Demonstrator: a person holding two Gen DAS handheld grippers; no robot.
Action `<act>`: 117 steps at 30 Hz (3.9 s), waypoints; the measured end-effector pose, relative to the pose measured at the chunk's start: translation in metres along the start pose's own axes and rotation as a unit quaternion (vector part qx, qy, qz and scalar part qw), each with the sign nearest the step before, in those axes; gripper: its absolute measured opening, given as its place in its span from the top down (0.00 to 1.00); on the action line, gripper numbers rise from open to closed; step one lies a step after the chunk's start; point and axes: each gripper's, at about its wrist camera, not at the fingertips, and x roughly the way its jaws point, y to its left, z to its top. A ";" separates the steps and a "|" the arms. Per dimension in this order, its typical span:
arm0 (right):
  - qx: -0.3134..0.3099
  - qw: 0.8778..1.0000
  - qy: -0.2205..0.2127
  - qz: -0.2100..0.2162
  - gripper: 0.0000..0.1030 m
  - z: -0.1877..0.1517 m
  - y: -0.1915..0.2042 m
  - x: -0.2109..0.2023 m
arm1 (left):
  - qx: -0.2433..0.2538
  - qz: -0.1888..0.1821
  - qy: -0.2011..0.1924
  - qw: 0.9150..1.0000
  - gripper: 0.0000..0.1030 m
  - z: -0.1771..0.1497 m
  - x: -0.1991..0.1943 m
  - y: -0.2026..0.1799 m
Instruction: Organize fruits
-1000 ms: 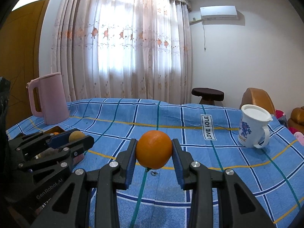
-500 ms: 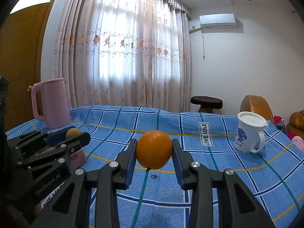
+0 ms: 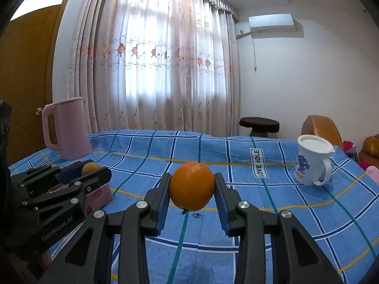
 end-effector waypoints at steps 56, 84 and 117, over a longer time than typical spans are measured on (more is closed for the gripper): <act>-0.063 0.973 0.110 0.195 0.63 0.015 0.185 0.044 | -0.066 0.066 0.077 0.993 0.71 -0.041 -0.069 0.147; -0.067 0.959 0.182 0.208 0.49 -0.009 0.191 0.060 | -0.094 0.081 0.086 0.989 0.24 -0.054 -0.081 0.168; -0.061 0.988 0.093 0.109 0.38 0.011 0.135 -0.019 | -0.058 0.070 0.045 0.995 0.03 -0.034 -0.115 0.132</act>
